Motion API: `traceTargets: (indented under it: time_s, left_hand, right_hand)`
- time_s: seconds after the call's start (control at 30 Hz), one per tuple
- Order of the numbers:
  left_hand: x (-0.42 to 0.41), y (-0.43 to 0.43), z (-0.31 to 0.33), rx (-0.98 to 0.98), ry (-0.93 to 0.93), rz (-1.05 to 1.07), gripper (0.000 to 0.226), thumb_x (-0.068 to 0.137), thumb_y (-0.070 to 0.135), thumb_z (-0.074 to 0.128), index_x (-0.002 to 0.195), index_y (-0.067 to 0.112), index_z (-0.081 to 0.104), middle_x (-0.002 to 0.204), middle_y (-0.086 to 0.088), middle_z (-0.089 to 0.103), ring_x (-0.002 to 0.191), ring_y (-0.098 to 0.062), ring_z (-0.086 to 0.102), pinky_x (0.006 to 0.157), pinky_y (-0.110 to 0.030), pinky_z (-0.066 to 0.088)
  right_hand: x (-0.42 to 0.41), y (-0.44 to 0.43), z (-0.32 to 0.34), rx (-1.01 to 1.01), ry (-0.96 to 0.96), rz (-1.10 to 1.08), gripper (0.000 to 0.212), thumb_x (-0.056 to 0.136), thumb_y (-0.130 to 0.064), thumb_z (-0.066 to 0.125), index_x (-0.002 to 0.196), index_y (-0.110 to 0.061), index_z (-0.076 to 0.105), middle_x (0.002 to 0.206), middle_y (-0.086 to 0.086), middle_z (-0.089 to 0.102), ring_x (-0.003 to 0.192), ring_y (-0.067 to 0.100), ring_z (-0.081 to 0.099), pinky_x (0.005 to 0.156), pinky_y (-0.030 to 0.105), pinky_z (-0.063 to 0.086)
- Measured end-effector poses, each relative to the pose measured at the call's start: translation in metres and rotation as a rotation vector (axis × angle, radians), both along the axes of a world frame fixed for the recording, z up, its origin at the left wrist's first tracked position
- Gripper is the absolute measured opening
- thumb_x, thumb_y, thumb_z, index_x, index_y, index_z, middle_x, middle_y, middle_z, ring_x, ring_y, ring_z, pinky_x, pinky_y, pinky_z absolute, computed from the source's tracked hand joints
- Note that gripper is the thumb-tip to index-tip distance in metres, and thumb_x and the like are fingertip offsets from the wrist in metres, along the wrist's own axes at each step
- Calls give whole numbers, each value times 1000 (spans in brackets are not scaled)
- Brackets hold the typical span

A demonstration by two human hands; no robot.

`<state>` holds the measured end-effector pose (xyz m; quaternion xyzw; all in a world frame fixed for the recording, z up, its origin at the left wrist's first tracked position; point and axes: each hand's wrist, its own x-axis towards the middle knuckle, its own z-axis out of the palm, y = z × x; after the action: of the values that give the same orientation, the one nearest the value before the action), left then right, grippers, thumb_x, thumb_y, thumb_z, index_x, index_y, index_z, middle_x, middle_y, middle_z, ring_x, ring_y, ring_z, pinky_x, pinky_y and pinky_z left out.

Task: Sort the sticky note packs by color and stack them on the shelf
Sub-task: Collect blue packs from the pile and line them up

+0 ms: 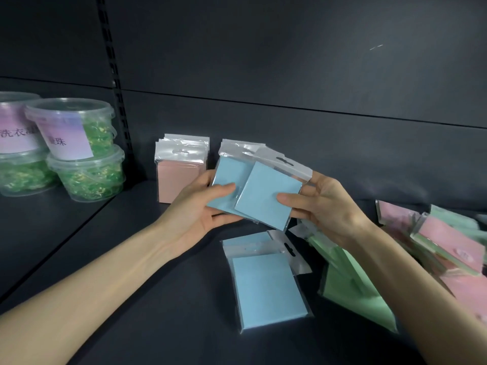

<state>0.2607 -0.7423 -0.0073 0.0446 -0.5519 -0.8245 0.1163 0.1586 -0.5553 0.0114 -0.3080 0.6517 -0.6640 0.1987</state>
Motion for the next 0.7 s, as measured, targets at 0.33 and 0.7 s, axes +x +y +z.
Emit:
traceTargets:
  time_s: [0.33,0.7]
  left_hand:
    - [1,4,-12,-516,-19,36,43,85,0,64,122,20,55,108,5,71,99,-8,66,81,-17,53]
    - [-9,-10,-4,-1003,-3,225,36,80,18,72,110,18,52,98,8,66,87,-9,64,85,-35,53]
  right_hand:
    - [8,-12,-8,146,119,-97,41,75,9,71,106,-6,49,95,6,71,72,11,69,60,23,57]
    - [-6,-20,-3,457,402,-115,32,77,-2,68,105,-10,57,89,4,66,60,13,56,75,39,53]
